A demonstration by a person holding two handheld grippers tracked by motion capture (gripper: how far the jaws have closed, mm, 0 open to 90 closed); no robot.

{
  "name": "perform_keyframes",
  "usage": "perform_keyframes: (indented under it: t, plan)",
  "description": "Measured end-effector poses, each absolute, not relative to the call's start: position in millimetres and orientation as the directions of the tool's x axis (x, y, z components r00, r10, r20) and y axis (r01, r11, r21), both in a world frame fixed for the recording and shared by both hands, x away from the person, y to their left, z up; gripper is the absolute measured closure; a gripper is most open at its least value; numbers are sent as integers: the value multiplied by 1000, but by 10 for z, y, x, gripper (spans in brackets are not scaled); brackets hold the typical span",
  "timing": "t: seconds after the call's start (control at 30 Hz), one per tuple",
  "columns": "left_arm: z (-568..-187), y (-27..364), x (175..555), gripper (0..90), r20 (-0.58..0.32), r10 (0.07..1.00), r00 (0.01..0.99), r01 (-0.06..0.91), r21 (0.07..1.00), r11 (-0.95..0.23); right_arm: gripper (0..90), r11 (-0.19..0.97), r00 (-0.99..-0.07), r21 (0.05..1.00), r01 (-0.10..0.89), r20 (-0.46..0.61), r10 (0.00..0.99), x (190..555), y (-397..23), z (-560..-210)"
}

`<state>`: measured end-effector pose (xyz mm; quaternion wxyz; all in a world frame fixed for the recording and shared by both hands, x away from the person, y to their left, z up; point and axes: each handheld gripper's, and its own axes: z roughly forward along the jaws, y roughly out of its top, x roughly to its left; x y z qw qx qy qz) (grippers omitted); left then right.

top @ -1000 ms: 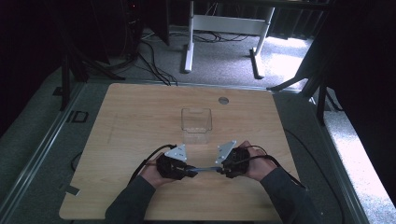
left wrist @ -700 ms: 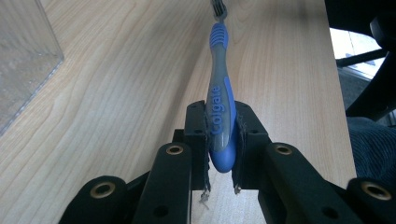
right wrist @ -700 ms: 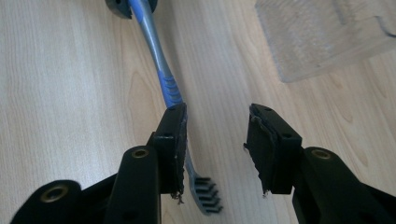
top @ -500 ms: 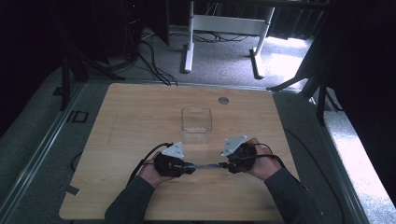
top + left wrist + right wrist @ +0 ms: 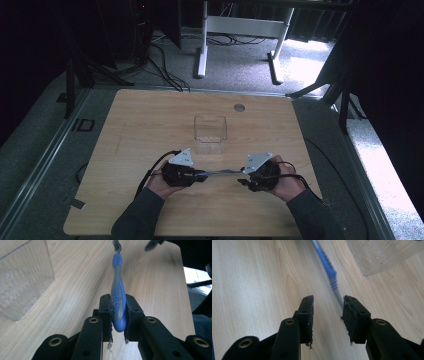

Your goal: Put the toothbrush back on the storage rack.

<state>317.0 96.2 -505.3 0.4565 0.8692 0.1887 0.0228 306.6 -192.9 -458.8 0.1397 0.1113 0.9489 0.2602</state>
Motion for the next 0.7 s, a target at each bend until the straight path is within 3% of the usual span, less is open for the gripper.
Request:
perform_keyframes:
  t: [0.3, 0.7]
  plan:
    - [-5037, 998, 3174, 790, -145, 366, 919, 320, 817, -480, 663, 812, -927, 556, 179, -181, 328, 3018, -1956, -4756]
    - [-5011, 1049, 3176, 790, -158, 383, 910, 327, 840, -433, 719, 724, -878, 630, 281, -136, 459, 3030, -2000, -4884]
